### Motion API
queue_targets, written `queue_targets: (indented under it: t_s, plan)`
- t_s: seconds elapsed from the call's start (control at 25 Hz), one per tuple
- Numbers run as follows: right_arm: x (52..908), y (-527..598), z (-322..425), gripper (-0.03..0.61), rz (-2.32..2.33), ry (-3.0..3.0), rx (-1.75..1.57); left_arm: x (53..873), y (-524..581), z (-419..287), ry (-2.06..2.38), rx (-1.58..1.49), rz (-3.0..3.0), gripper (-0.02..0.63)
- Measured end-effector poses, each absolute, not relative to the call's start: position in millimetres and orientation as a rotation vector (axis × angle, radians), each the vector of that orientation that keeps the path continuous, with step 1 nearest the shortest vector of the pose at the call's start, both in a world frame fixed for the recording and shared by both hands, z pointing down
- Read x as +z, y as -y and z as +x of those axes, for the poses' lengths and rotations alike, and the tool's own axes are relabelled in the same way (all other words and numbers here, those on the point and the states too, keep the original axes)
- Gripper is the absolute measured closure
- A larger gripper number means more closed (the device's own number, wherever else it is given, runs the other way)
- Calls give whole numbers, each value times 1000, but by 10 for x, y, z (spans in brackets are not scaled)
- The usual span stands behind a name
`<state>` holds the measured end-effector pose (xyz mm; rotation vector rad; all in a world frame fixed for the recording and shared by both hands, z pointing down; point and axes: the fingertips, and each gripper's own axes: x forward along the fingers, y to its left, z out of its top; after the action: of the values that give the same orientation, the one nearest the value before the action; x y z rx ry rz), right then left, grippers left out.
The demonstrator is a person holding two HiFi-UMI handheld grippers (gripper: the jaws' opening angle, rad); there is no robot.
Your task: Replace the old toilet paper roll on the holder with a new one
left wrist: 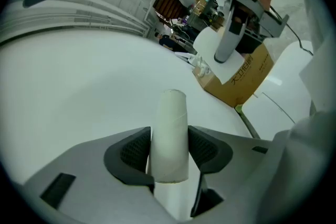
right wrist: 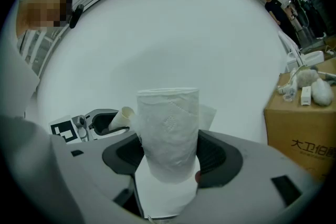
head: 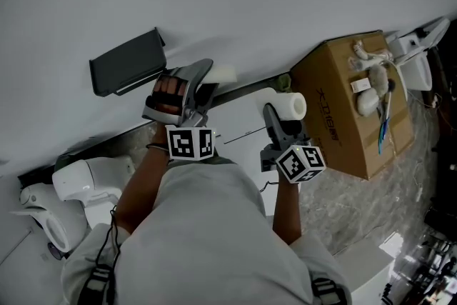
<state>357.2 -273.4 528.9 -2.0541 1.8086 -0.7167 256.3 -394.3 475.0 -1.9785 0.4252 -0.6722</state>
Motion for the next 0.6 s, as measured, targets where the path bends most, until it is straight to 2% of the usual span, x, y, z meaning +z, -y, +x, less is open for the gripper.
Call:
queue_targets:
  t_s: [0.28, 0.6]
  plan:
    - [5232, 2669, 3529, 282, -1998, -1735, -732, 4688, 3815, 2336, -484, -628, -2175, 379]
    - [5119, 2830, 3333, 284, -1806, -1684, -780, 4481, 3904, 1709, -732, -542, -2401, 379]
